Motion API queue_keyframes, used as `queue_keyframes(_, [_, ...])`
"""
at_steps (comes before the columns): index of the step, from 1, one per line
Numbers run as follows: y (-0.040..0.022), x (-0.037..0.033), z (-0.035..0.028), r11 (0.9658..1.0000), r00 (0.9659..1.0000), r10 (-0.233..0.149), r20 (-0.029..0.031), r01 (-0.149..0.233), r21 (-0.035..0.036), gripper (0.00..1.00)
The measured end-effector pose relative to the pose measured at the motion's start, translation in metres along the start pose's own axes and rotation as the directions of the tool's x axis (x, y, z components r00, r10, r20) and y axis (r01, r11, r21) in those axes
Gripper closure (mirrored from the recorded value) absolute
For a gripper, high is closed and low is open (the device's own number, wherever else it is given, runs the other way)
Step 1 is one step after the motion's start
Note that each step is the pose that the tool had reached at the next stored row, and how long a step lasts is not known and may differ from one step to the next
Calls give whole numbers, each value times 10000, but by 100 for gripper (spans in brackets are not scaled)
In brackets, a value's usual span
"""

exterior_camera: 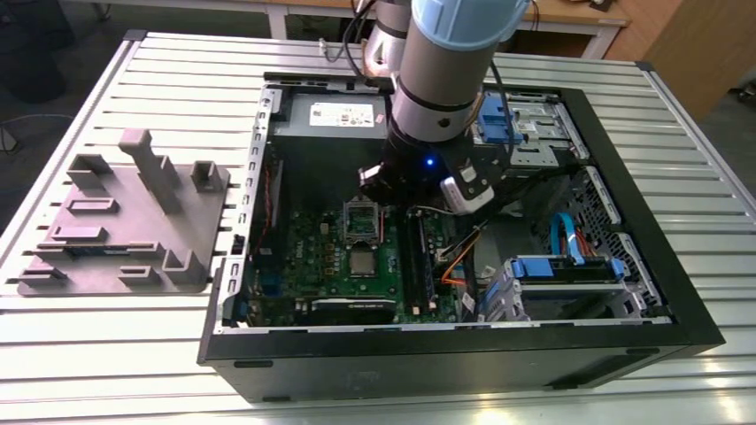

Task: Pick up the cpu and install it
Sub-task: 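Close the cpu cover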

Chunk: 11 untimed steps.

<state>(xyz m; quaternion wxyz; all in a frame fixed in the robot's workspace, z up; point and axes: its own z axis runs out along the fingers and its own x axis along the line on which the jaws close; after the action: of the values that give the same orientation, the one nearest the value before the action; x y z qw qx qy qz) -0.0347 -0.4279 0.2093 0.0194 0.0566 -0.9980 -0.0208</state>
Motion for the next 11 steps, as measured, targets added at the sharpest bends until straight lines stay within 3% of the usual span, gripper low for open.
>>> queue_keyframes(7, [6, -1, 0, 10000, 10000, -64, -3, 64, 3, 90])
queue_keyframes(11, [6, 0, 1, 9974, 9974, -720, -32, 721, 27, 90])
